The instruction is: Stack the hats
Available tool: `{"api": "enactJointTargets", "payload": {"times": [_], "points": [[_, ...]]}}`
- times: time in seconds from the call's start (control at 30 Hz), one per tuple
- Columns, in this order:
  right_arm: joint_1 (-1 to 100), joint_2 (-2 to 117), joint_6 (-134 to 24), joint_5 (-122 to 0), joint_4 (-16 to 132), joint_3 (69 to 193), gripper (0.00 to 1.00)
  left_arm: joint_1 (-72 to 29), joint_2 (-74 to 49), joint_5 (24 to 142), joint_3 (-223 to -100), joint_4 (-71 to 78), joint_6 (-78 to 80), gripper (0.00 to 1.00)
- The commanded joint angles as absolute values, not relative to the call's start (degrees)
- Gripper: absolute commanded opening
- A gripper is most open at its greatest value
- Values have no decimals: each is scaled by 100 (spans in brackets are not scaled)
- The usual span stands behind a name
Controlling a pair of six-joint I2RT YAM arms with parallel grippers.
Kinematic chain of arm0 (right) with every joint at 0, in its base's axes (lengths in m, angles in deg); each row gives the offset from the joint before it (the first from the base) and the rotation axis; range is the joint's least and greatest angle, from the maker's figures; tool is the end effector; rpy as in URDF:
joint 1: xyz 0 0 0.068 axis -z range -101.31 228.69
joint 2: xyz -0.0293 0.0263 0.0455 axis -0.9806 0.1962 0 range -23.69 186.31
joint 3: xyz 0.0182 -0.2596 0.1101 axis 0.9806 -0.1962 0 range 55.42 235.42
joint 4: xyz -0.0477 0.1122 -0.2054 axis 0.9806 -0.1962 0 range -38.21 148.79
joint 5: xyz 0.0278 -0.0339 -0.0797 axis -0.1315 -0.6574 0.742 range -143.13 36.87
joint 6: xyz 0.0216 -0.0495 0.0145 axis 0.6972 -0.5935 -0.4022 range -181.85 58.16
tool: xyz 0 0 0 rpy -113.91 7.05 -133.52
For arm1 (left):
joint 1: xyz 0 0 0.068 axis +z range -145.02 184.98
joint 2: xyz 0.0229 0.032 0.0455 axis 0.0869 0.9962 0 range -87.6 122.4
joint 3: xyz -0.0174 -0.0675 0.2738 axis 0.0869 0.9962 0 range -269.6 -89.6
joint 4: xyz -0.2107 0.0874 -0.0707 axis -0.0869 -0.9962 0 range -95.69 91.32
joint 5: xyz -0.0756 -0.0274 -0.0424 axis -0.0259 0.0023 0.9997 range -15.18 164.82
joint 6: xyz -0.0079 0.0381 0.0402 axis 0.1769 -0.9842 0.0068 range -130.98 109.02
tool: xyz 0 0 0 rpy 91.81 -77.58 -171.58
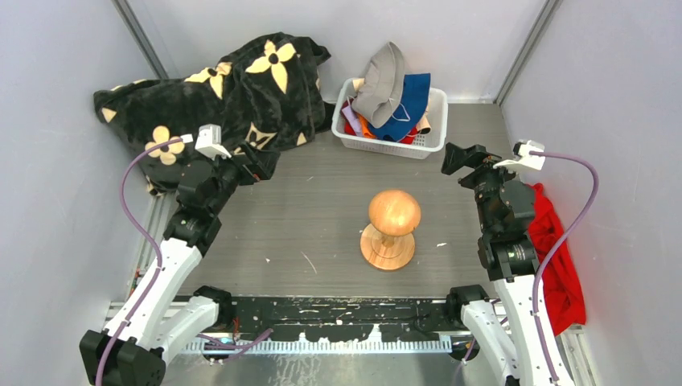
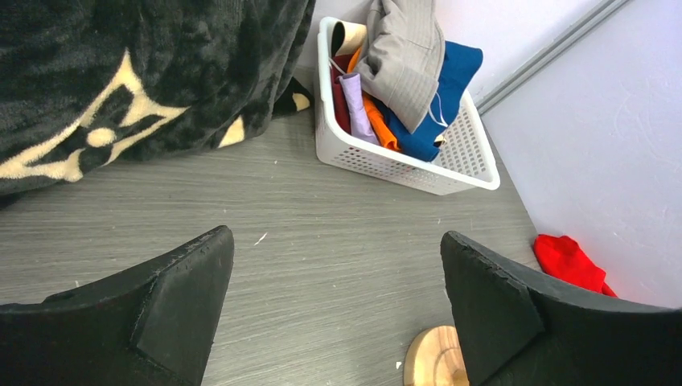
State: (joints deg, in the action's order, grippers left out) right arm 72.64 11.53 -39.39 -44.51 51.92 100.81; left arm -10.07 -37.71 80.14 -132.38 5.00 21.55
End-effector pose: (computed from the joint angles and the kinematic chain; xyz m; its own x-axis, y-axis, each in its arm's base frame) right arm 0.1148 0.0063 0.3761 0.0699 0.3871 -0.9194 0.0195 0.9209 0.3892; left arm 0.1750 -0.0508 0.3486 -0.2357 -0.4910 -0.8387 0.2624 0.7988 -0.5414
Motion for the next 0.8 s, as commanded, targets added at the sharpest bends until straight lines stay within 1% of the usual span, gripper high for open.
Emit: {"api": "enactJointTargets", "payload": {"times": [0.0,0.17,0.37,0.53,0.63,0.77], "points": [[7233,1086,-3907,-4513,5498,10134,100,-1033,-3982,7818,-13329,667,2110,100],[7238,1113,-3908,-4559,5497,10159,100,-1037,-4062,7756,-13387,493,2026,100],[7237,1201,-3985,-4593,5203,10333,100,-1036,-4141,8101,-13194,866,2047,100],[7236,1182,-3989,-4680,5187,10346,100,-1034,-4137,8137,-13204,837,2040,100],[7236,1235,-3969,-4772,5048,10416,100,-1038,-4137,8124,-13224,791,2033,100],[7231,1212,-3900,-5182,4635,10524,100,-1039,-4065,8082,-13286,671,2007,100]]}}
